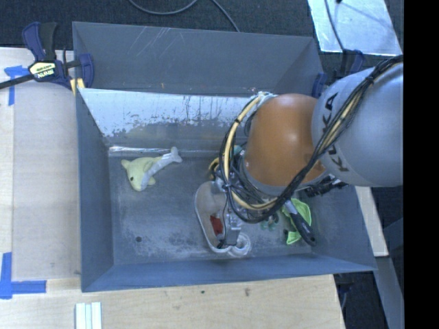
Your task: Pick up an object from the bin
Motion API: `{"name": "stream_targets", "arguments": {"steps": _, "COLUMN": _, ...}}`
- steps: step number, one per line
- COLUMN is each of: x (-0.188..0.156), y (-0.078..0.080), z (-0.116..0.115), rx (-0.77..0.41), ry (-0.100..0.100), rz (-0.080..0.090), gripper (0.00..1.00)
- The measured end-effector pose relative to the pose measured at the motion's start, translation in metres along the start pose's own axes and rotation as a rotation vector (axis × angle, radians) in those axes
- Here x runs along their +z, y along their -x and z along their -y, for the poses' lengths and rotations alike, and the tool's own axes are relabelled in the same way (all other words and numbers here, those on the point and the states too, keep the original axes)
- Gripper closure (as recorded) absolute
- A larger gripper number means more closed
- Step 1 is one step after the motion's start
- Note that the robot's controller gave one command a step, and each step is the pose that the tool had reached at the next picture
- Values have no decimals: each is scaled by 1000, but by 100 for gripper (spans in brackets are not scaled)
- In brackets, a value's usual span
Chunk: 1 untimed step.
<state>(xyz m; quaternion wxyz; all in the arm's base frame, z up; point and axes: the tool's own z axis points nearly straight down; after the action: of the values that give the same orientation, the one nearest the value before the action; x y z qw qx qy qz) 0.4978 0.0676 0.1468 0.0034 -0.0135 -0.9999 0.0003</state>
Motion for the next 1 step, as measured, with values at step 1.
{"name": "stream_targets", "arguments": {"steps": 1, "x": 59, "y": -5, "z": 13, "rx": 62, "ry": 8, "rz": 1, "gripper": 0}}
